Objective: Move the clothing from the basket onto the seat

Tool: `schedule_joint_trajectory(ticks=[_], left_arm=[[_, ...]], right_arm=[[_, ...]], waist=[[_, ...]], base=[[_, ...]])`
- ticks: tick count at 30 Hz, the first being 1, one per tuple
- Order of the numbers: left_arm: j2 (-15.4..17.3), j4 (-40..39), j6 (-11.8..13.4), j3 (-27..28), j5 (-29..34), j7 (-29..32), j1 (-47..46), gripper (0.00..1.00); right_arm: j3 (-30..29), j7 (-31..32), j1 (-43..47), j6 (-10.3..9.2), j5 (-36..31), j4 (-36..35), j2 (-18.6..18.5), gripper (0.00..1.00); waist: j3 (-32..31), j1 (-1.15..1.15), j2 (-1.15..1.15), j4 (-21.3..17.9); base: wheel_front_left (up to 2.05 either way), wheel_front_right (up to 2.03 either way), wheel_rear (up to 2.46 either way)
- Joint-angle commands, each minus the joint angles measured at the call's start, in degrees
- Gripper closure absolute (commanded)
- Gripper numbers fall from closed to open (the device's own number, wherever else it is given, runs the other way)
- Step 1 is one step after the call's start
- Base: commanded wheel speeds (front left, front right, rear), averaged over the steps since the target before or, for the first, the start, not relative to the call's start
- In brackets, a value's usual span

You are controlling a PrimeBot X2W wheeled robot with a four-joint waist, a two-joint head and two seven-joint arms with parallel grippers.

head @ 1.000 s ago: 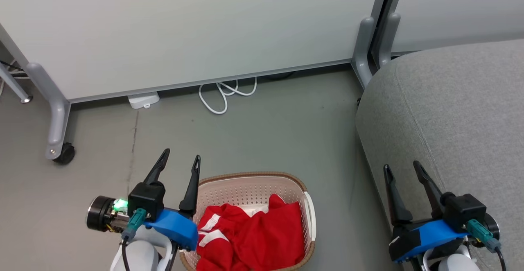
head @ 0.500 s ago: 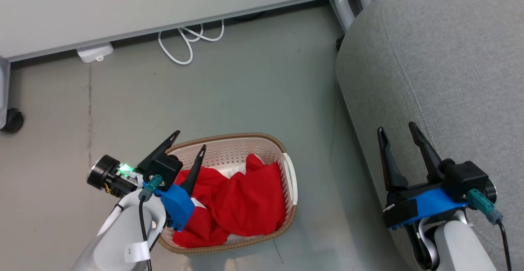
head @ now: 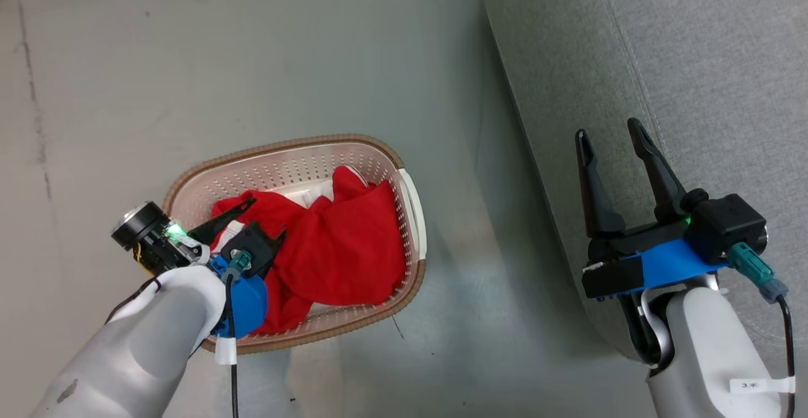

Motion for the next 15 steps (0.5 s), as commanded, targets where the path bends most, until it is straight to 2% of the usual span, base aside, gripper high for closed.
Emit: schedule_joint_trajectory(ticks=[1, 11, 15], left_arm=[[0.84, 1.73, -0.08, -3.63, -0.99, -0.16, -2.9, 0.0], [2.86, 8.32, -0.08, -17.75, -5.25, 2.16, -10.05, 0.0], [3.78, 10.0, -0.08, -20.89, -4.89, 4.66, -12.96, 0.0]], right_arm=[[0.48, -0.22, -2.21, 0.03, 0.42, -0.84, -0.2, 0.0], [1.82, -0.22, -6.07, 0.03, 1.18, -2.72, -0.19, 0.0], [2.66, -0.22, -7.96, 0.03, 1.67, -4.04, -0.19, 0.0]], waist=[[4.12, -0.01, 0.0, -1.81], [11.92, -0.01, 0.0, -4.21], [15.49, -0.01, 0.0, -5.58]], base=[[0.0, 0.0, 0.0], [0.0, 0.0, 0.0], [0.0, 0.0, 0.0]])
